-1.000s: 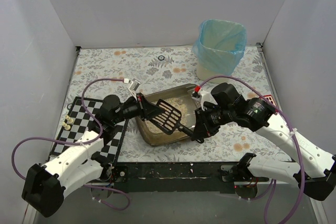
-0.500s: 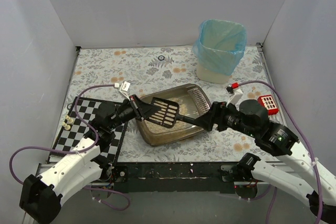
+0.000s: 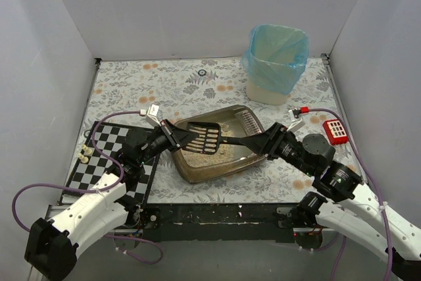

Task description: Clean the litter box

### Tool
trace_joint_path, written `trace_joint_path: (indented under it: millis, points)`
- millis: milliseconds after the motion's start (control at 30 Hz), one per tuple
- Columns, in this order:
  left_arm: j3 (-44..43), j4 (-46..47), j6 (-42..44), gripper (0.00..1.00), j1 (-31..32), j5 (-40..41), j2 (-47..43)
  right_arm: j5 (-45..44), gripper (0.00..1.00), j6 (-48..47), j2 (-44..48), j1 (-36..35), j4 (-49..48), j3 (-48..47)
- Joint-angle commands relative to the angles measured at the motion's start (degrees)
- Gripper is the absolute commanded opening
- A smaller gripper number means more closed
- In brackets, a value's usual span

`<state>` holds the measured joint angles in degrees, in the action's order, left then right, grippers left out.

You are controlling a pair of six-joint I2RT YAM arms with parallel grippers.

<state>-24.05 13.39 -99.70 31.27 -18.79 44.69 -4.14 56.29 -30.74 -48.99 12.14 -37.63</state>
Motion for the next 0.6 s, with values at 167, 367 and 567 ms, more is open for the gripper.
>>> trace_joint_path:
  millis: [167, 367, 567]
  points:
    - [-0.2, -0.3, -1.2, 0.0, 0.2, 0.9, 0.8, 3.4, 0.56, 3.2, -3.2, 0.0, -8.5, 0.8]
    - [0.3, -0.8, -1.5, 0.0, 0.2, 1.8, 0.2, 3.6, 0.25, 4.3, -3.5, 0.0, -9.6, 1.6]
    - [-3.0, -7.3, 1.7, 0.87, 0.1, 1.8, 0.9, -0.9, 0.01, -3.4, -9.1, 0.0, 4.1, -8.4]
